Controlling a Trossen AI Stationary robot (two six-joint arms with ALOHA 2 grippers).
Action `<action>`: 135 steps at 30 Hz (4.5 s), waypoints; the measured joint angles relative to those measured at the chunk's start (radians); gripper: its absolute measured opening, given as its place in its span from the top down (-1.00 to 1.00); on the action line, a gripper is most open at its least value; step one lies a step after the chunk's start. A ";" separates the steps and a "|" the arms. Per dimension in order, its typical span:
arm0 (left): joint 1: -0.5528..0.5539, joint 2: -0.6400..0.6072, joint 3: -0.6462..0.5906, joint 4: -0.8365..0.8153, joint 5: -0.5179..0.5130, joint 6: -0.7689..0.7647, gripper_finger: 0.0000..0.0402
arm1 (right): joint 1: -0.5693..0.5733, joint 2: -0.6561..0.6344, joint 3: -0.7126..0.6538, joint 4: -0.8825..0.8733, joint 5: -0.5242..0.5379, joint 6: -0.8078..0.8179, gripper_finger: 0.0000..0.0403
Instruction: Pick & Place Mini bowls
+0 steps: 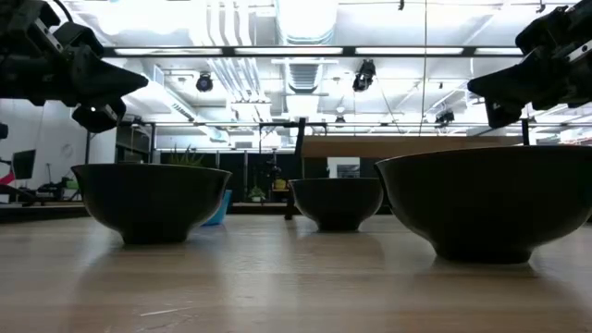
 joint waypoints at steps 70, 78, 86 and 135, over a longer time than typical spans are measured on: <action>0.000 0.000 0.000 -0.001 0.000 0.000 1.00 | 0.047 0.567 0.435 0.054 -0.058 1.035 0.96; 0.000 0.000 0.000 -0.001 0.000 0.000 1.00 | 0.047 0.864 0.635 -0.309 -0.020 1.187 0.95; 0.000 0.000 0.000 -0.001 0.000 0.000 1.00 | 0.046 1.157 0.804 -0.325 -0.049 1.282 0.62; 0.000 0.001 0.000 0.000 0.000 0.000 1.00 | -0.053 1.569 1.051 -0.653 -0.023 1.198 0.45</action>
